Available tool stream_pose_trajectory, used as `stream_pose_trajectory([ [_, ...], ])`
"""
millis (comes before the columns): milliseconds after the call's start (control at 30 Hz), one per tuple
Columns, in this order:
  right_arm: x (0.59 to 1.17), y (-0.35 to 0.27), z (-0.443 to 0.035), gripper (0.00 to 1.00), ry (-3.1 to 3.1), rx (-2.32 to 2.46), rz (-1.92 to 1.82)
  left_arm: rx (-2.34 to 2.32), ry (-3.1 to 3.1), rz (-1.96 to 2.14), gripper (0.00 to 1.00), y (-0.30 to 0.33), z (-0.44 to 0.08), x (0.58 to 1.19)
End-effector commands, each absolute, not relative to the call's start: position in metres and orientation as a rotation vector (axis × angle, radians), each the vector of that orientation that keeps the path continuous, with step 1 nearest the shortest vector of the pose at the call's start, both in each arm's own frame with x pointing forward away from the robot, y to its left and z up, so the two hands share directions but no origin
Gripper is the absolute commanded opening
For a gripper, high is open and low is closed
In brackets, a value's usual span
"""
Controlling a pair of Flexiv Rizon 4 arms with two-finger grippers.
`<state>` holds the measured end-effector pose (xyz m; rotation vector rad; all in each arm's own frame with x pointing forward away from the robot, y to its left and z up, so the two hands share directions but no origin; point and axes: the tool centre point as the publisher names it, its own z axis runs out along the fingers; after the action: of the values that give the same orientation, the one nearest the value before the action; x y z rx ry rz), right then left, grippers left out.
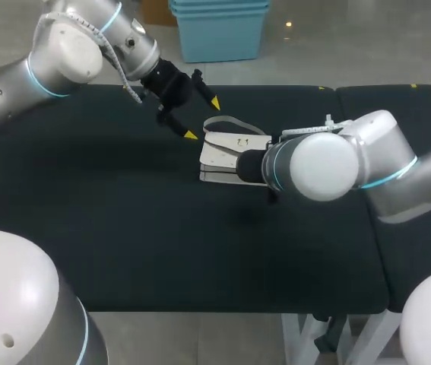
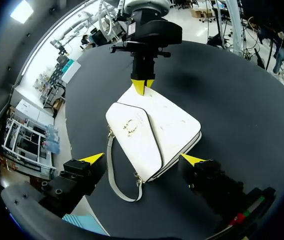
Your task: Pick up the bag, open it, inspect its contents, close it, and place it on the opposite side
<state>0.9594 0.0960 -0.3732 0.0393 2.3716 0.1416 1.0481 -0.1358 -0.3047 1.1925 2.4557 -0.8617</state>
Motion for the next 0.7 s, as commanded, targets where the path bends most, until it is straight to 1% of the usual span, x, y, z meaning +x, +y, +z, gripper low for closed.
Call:
stream_pose_trajectory([
  [33,0.958,0.096,-0.376,0.00,2.361,0.038,0.147,1.185,2.381,-0.953,1.00,-0.144,-0.325,1.052],
  [67,0.958,0.096,-0.376,0.00,2.361,0.038,0.147,1.170,2.373,-0.964,0.98,-0.146,-0.327,1.052],
  [200,0.958,0.096,-0.376,0.00,2.361,0.038,0.147,1.153,2.324,-1.023,0.83,-0.152,-0.327,1.043],
  [300,0.958,0.096,-0.376,0.00,2.361,0.038,0.147,1.144,2.284,-1.035,0.67,-0.155,-0.326,1.034],
  [333,0.958,0.096,-0.376,0.00,2.361,0.038,0.147,1.148,2.280,-1.037,0.65,-0.157,-0.327,1.031],
  [367,0.958,0.096,-0.376,0.00,2.361,0.038,0.147,1.164,2.269,-1.022,0.60,-0.160,-0.328,1.027],
  [433,0.958,0.096,-0.376,0.00,2.361,0.038,0.147,1.176,2.264,-1.021,0.54,-0.166,-0.333,1.025],
  [467,0.958,0.096,-0.376,0.00,2.361,0.038,0.147,1.181,2.256,-1.016,0.49,-0.167,-0.335,1.024],
  [533,0.958,0.096,-0.376,0.00,2.361,0.038,0.147,1.182,2.250,-1.023,0.47,-0.170,-0.337,1.022],
  [700,0.958,0.096,-0.376,0.00,2.361,0.038,0.147,1.199,2.221,-1.016,0.47,-0.176,-0.343,1.017],
])
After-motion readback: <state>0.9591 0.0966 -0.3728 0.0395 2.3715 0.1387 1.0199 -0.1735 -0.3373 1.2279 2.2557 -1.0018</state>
